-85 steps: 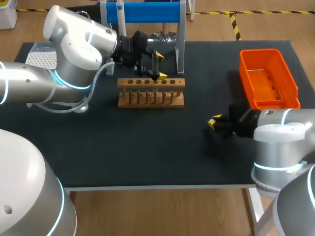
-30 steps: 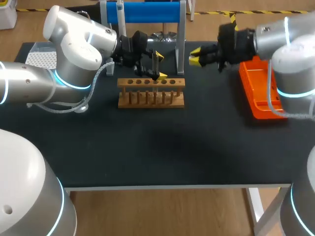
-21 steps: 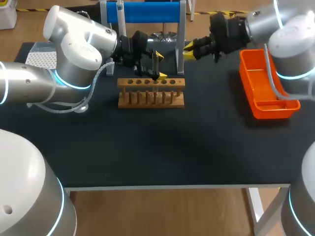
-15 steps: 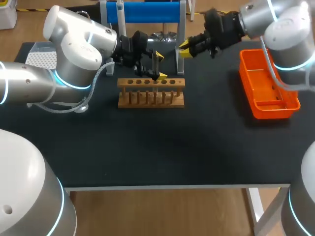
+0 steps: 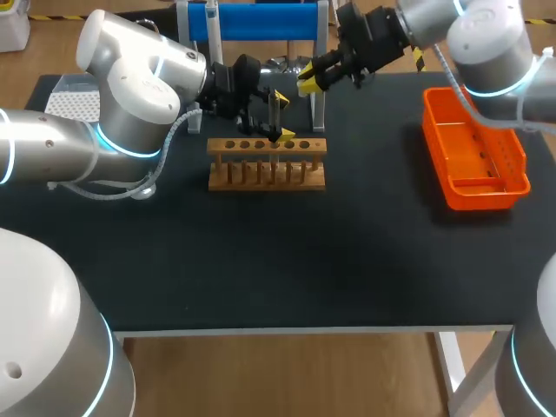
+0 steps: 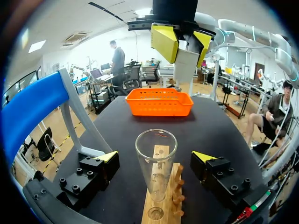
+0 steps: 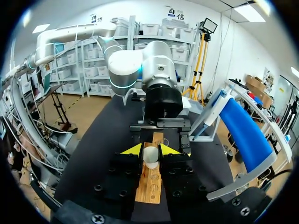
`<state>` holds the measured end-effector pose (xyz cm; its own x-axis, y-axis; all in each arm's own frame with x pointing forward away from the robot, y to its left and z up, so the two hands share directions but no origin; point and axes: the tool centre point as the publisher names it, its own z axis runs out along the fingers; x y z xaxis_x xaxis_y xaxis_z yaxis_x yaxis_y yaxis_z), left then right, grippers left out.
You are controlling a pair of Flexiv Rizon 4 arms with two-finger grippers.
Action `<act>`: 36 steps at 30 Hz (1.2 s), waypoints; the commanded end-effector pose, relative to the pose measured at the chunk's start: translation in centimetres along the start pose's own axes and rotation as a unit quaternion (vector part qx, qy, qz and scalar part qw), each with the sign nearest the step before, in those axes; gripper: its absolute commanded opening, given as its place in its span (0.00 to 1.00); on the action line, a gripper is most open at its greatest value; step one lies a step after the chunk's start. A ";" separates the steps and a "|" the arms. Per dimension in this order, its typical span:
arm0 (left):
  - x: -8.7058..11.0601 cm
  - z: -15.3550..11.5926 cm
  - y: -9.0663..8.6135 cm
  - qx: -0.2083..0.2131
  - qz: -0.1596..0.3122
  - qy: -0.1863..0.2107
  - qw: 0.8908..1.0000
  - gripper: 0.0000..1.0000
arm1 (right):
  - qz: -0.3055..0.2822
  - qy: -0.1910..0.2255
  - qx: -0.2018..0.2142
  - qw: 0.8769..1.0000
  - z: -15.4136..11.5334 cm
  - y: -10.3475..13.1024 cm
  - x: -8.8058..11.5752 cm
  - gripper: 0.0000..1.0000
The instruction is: Invert the test tube, pick up the pipette, mount the tip to pipette, aspirate from beaker and dispense into the tube, eject the tip, return the pipette, and cap with the stopper.
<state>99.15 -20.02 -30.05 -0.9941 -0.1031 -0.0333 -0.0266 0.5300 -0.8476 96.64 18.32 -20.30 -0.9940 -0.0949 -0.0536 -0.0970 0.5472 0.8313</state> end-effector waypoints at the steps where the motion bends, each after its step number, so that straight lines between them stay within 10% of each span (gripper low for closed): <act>1: -0.1 0.0 0.0 0.000 0.000 0.002 1.000 1.00 | 0.001 0.024 0.004 1.000 0.8 0.4 -0.8 0.00; 36: -0.1 0.0 0.0 0.000 0.000 0.002 1.000 1.00 | 0.009 0.039 0.007 0.999 3.9 1.1 -1.9 0.00</act>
<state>99.15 -20.02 -30.05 -0.9941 -0.1031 -0.0333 -0.0266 0.5300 -0.8475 98.12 22.20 -21.41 -0.9892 -0.1469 0.0024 -0.0809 0.5587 0.8254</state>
